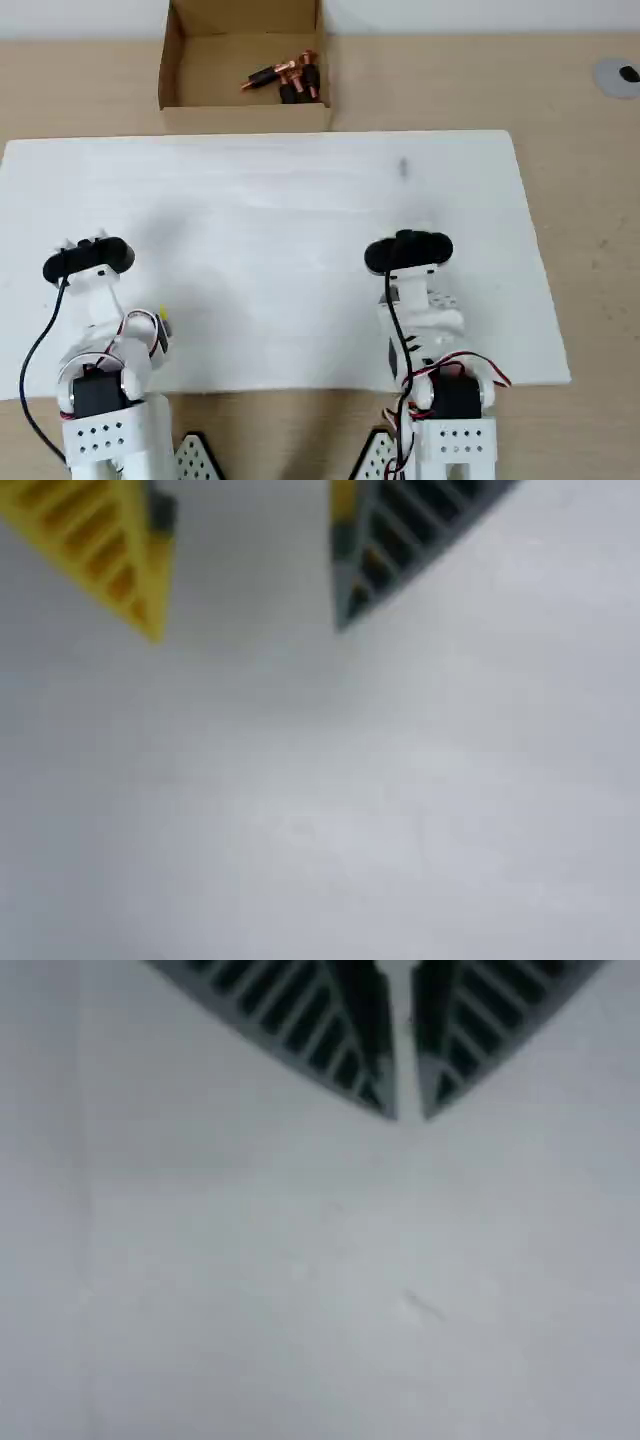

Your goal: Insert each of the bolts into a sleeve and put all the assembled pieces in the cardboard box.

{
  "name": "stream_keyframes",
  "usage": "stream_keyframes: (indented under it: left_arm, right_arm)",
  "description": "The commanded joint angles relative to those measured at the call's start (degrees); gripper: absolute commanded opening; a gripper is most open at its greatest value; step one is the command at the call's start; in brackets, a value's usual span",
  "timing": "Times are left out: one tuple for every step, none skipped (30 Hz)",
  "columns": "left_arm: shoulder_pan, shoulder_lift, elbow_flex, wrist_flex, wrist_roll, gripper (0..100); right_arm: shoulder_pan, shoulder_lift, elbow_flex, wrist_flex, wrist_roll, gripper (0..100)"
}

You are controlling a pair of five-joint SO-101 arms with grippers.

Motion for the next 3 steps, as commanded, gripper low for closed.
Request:
stream_keyframes:
  left_arm:
    - [-0.79,-0.31,-0.18,-0.97,0.09,13]
    - [-0.79,-0.31,-0.18,-0.97,0.09,13]
    - [-0.79,-0.31,-0.18,-0.97,0.09,13]
  right_arm:
    - [0.75,-6.99,-0.04,0.18,0.35,1.0]
    - [0.75,-6.99,-0.04,0.18,0.35,1.0]
    - [0.75,-6.99,-0.04,0.18,0.35,1.0]
